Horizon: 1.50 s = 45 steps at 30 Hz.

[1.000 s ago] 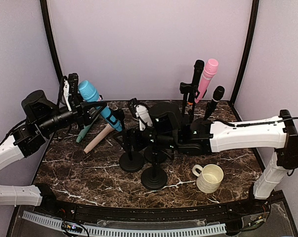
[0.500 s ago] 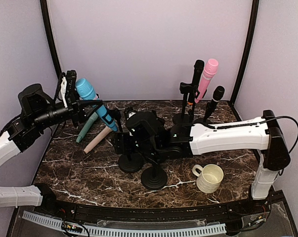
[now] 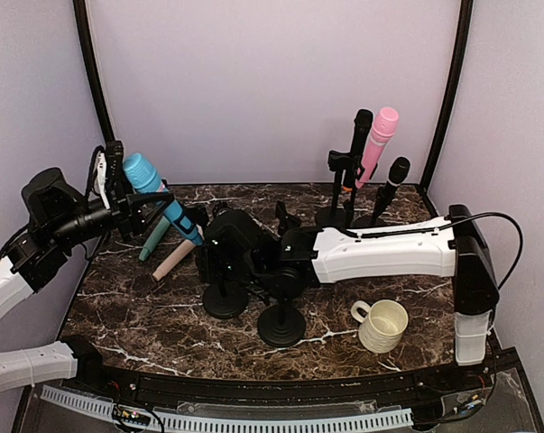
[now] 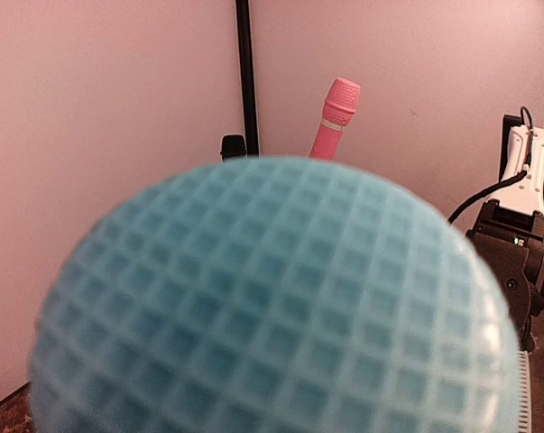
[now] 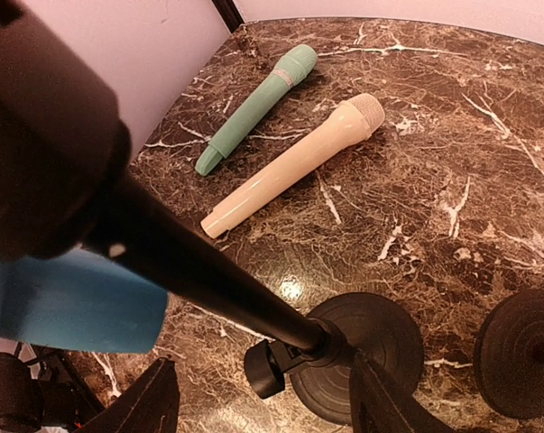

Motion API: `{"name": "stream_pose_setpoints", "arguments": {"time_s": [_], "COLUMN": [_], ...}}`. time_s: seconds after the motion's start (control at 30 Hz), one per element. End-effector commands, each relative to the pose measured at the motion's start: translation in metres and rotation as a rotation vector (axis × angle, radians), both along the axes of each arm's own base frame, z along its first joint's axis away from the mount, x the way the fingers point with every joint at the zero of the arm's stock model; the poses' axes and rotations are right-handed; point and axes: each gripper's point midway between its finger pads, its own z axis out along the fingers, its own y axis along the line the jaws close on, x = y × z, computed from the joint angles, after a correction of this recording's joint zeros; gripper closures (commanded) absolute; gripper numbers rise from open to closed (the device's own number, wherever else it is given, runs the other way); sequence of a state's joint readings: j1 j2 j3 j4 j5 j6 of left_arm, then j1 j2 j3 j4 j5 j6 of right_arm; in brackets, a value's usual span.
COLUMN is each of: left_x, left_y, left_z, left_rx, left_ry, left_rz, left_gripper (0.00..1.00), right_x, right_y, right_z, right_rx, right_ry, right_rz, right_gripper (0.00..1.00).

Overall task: Remove the microphone from the stand
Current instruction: Unscrew the knob on the stand of the microphone stand.

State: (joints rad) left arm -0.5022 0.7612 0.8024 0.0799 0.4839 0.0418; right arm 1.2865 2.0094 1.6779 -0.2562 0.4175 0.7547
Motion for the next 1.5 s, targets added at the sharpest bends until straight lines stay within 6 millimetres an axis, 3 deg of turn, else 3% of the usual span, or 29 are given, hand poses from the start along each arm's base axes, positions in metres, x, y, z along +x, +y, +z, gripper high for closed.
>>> {"name": "stream_pose_setpoints", "arguments": {"time_s": [0.0,0.17,0.4,0.63,1.0,1.47], "left_x": [-0.015,-0.027,-0.029,-0.019,-0.017,-0.022], "left_y": [-0.004,-0.006,-0.012,-0.016,-0.011,-0.012], "left_z": [0.001,0.006,0.006,0.001,0.007,0.024], "left_rx": [-0.011,-0.030,-0.021,-0.011,-0.020,-0.038], "left_ry": [-0.054,-0.075,-0.047,-0.005,-0.029,-0.055], "left_rz": [-0.080,-0.129,-0.176,-0.168,-0.130,-0.155], "left_gripper": [0.82,0.81,0.81,0.81,0.81,0.81], "right_x": [-0.007,-0.006,-0.003,-0.001,0.018,0.028], "right_y": [0.009,0.003,-0.009,-0.002,0.002,-0.001], "right_z": [0.010,0.014,0.030,0.037,0.033,0.050], "right_rx": [0.028,0.008,0.040,0.069,0.026,0.164], "right_ry": [0.000,-0.064,-0.220,-0.293,-0.383,-0.492], "right_rz": [0.007,-0.013,0.039,0.079,0.102,0.413], "right_gripper": [0.35,0.38,0.56,0.59,0.82,1.00]}}
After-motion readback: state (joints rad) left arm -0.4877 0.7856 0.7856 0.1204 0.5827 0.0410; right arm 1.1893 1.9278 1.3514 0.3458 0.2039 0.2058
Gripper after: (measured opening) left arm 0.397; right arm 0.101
